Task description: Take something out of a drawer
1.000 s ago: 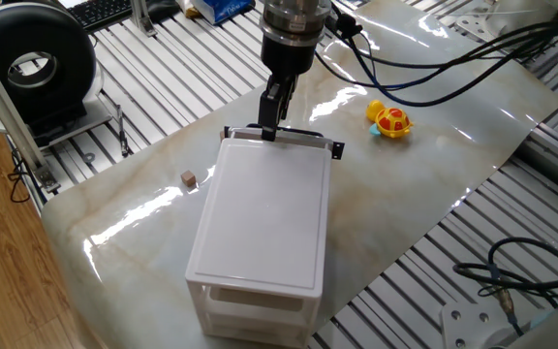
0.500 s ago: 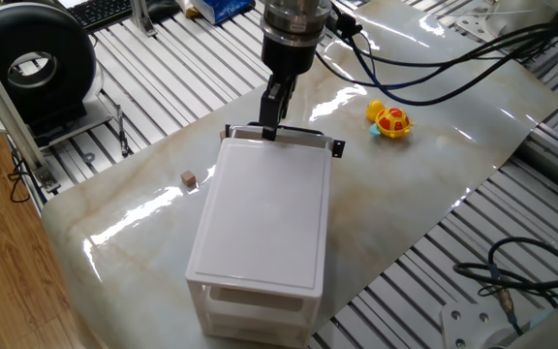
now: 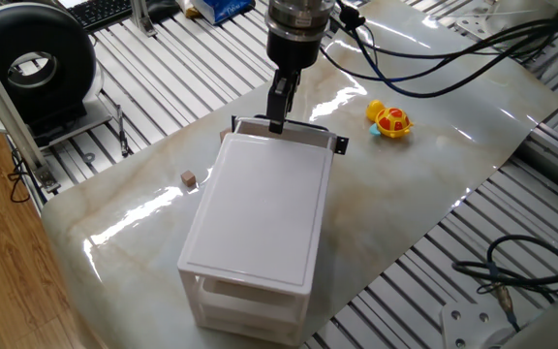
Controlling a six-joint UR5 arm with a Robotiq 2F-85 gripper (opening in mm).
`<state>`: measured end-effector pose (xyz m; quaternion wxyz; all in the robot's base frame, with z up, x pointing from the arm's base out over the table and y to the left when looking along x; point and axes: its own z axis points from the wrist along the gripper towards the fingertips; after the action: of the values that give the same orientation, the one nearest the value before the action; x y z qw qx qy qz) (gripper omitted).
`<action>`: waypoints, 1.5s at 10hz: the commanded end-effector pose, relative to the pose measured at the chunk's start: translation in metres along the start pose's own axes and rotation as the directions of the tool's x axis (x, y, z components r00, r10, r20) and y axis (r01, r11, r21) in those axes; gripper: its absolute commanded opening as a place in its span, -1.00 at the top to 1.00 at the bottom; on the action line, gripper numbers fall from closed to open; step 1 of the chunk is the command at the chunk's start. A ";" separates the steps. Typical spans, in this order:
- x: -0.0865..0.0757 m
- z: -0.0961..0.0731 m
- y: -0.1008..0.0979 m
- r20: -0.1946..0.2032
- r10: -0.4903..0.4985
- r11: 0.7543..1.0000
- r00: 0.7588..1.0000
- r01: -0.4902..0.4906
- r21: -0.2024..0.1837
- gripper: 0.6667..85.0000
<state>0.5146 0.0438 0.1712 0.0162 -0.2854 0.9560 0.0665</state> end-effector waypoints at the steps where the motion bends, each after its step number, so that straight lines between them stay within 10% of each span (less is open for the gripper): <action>1: -0.003 -0.002 -0.003 0.007 -0.005 1.000 1.000 0.006 -0.004 -0.29; 15: -0.001 -0.013 -0.028 -0.006 -0.039 0.999 0.999 0.039 -0.005 -0.21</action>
<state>0.5278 0.0202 0.1776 0.0111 -0.3024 0.9511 0.0622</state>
